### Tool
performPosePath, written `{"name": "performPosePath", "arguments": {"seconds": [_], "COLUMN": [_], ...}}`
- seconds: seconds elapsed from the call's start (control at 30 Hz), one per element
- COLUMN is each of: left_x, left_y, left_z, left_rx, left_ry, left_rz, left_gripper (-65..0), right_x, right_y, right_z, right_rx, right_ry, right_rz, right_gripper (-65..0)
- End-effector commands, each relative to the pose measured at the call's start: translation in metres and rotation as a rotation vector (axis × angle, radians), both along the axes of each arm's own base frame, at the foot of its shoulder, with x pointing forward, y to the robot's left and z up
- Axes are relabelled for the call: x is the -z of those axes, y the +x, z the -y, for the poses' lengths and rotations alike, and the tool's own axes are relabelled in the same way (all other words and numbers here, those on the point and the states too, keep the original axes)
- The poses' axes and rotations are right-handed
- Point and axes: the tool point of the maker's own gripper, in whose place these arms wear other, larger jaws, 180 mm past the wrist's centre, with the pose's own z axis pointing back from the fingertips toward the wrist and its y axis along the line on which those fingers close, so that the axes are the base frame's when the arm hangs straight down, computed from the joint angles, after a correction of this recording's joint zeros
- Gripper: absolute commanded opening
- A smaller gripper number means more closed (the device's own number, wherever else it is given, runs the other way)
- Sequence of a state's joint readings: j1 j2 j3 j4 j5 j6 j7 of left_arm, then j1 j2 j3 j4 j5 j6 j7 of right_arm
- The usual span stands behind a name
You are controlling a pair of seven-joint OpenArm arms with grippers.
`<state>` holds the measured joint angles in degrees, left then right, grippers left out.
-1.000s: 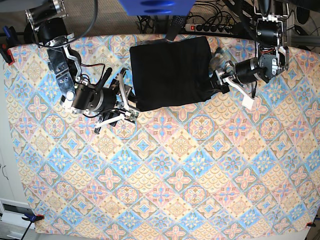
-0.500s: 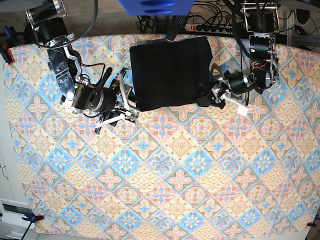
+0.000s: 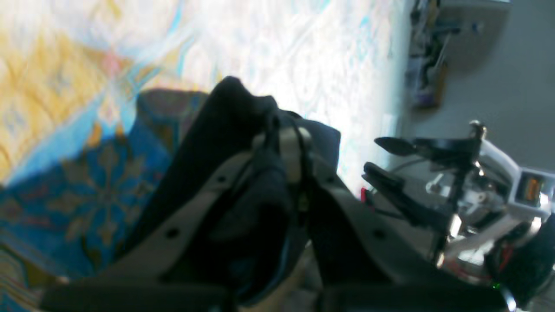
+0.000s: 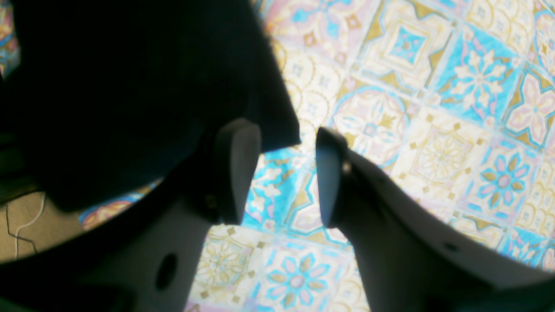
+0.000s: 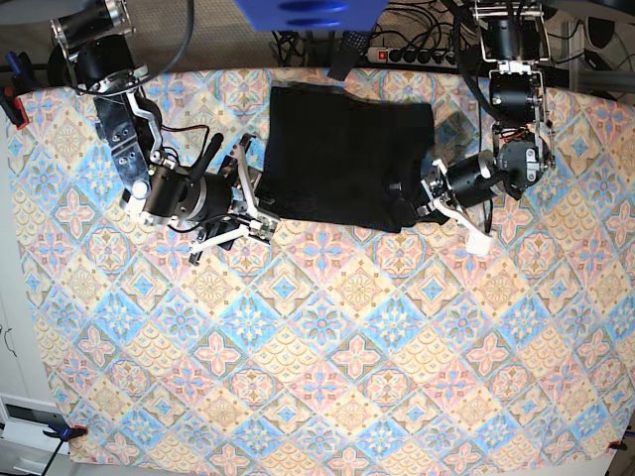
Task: Fold the T-shirt properly
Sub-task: 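Tuck the bundle's loose edge under with the left gripper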
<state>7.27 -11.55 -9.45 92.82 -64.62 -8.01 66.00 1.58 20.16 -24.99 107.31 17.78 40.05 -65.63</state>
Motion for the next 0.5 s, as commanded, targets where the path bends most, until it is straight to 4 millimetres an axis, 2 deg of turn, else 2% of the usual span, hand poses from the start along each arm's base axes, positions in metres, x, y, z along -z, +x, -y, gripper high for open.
{"name": "performPosePath", "arguments": {"seconds": [0.0,0.1,0.2,0.27,0.33,0.47], "left_x": [-0.006,0.006,0.027,0.042,0.055,0.059], "left_y": [0.002,0.002,0.002,0.004,0.003,0.008], "left_z": [-0.001,-0.006,0.0,0.008,0.015,0.022], "left_rx": [0.008,0.002,0.026,0.055,0.089,0.105], "left_ry": [0.015,0.073,0.126,0.186,0.252,0.33], "left_rz": [0.025,0.009,-0.026,-0.03,-0.027,0.033], "left_gripper": [-65.0,-64.9,-64.4,-61.3,-56.1,-40.4], "right_x": [-0.011,-0.011,-0.011,-0.011,-0.011,-0.011], "right_y": [0.008,0.008,0.008,0.008,0.008,0.008], "right_z": [-0.003,-0.003,-0.003,-0.003,-0.003,-0.003], "right_rx": [-0.004,-0.004,-0.004,-0.004,-0.004,-0.004], "right_ry": [0.025,0.025,0.025,0.025,0.025,0.025], "right_rz": [0.036,0.036,0.036,0.036,0.036,0.036], "right_gripper": [-40.4,-40.4,-40.4,-40.4,-40.4,-40.4]}}
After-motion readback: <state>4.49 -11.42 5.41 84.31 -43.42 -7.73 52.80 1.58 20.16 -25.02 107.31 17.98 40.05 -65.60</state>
